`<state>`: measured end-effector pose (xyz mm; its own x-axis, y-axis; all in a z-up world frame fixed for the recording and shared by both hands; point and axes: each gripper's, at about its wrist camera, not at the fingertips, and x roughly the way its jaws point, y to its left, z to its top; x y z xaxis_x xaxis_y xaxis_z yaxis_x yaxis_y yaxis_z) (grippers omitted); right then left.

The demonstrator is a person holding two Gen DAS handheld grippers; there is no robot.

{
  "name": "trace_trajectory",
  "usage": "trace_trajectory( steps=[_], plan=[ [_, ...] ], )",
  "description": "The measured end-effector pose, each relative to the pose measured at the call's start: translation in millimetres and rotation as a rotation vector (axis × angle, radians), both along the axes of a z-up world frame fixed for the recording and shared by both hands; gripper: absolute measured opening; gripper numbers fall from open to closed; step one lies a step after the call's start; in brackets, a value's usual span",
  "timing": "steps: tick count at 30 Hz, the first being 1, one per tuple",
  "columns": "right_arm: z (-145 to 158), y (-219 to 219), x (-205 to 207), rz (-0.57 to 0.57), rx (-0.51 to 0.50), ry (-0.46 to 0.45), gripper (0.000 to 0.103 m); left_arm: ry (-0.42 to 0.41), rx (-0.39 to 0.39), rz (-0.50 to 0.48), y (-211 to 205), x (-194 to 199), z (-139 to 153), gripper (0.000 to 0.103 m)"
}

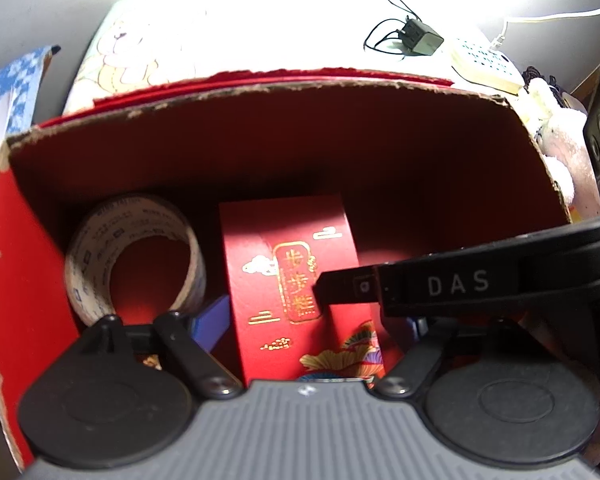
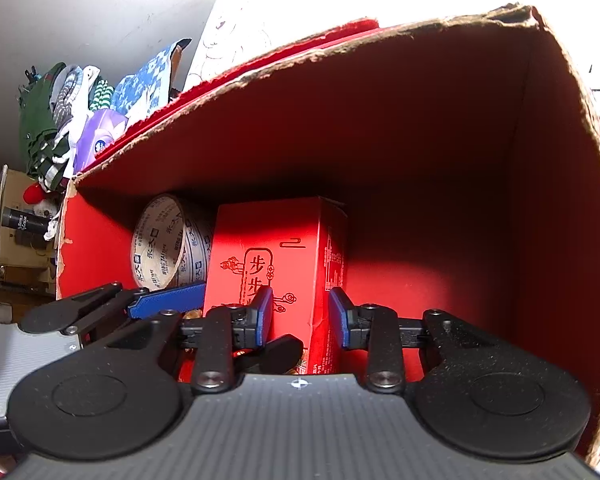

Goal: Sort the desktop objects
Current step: 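Lower the red gift box into the red box beside the tape roll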

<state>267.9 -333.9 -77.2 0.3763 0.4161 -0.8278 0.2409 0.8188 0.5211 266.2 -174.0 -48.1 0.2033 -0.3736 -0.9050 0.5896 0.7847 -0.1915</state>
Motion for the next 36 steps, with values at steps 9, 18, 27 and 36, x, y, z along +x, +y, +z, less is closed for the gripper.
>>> trace_trajectory(
  steps=[9, 18, 27, 36],
  plan=[
    [1.9, 3.6, -0.1, 0.008, -0.005, -0.017, 0.036, -0.036, -0.012, -0.018, 1.6, -4.1, 5.4, 0.085],
    [1.5, 4.0, -0.8, 0.005, -0.001, -0.022, 0.037, -0.042, -0.022, -0.015, -0.2, -3.2, 5.0, 0.085],
    [3.2, 5.9, -0.9, 0.015, -0.007, -0.034, 0.037, -0.048, -0.018, -0.009, 1.2, -3.0, 6.1, 0.086],
    [3.8, 7.2, -1.4, 0.015, -0.006, -0.047, 0.037, -0.044, -0.002, 0.0, -0.4, -0.4, 4.4, 0.087]
  ],
)
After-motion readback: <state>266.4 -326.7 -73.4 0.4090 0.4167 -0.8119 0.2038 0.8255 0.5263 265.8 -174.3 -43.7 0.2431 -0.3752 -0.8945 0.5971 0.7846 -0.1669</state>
